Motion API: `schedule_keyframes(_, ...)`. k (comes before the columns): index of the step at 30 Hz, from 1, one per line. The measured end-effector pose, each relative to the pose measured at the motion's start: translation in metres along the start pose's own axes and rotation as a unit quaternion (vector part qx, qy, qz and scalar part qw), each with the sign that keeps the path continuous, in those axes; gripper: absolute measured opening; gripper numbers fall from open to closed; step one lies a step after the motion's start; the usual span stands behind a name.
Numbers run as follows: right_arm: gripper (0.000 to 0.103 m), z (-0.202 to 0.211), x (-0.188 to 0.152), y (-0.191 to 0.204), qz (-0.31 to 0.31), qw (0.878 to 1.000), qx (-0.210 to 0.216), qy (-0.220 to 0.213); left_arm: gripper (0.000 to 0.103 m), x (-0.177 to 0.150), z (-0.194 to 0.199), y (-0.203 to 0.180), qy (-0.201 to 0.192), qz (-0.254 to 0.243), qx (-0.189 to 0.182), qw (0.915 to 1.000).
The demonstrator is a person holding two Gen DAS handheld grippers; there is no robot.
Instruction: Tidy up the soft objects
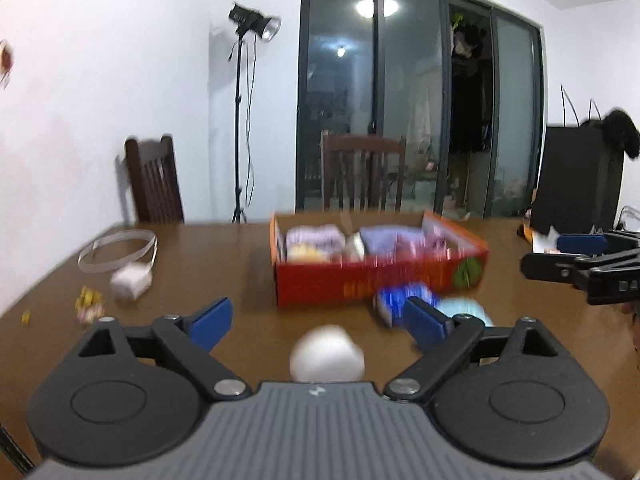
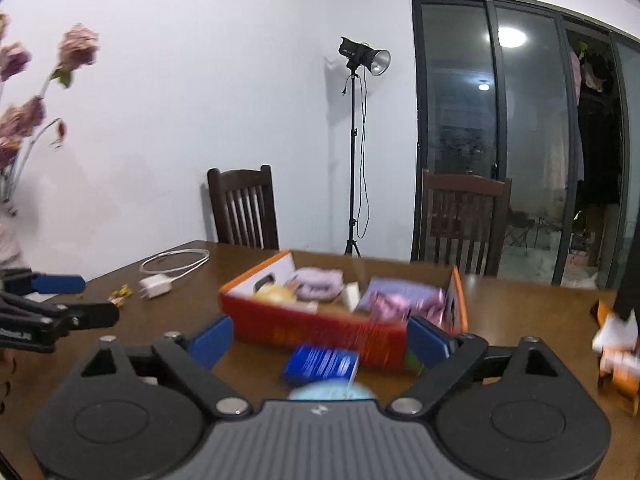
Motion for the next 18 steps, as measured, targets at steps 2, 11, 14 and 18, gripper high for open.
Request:
schedule_keyframes(2, 0.096, 0.017, -0.024, 0.005, -0.019, 1.000, -0.007, 0.009, 0.094, -0.019, 0.007, 0.000, 0.027, 0.003, -0.002, 0.9996)
schedule_keyframes(11, 0.095, 0.014, -0.060, 0.009, -0.033, 0.998, -0.013, 0.054, 0.093, -0.037, -0.029, 0.011, 0.055, 0.017, 0.006, 0.9983)
schedule_keyframes(14, 0.094, 0.004, -0.064, 0.005, -0.040, 0.997, -0.012, 0.061, 0.077, -0.046, -0.054, 0.013, 0.060, -0.001, 0.009, 0.9981)
schedule_keyframes(18, 0.094, -0.008, -0.071, -0.004, -0.051, 0.995, -0.025, 0.077, 0.057, -0.058, -0.086, 0.022, 0.102, 0.032, -0.005, 0.9942)
Point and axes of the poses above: each gripper's, at about its wrist camera, not at the fingertips, and z roughly against the way its jaws point, y to its left, x to its top, the point moved 6 cm from there along -z, roughly the way its jaws point, and after that the axes turned 8 degrees about -y, right-handed, at the moved point
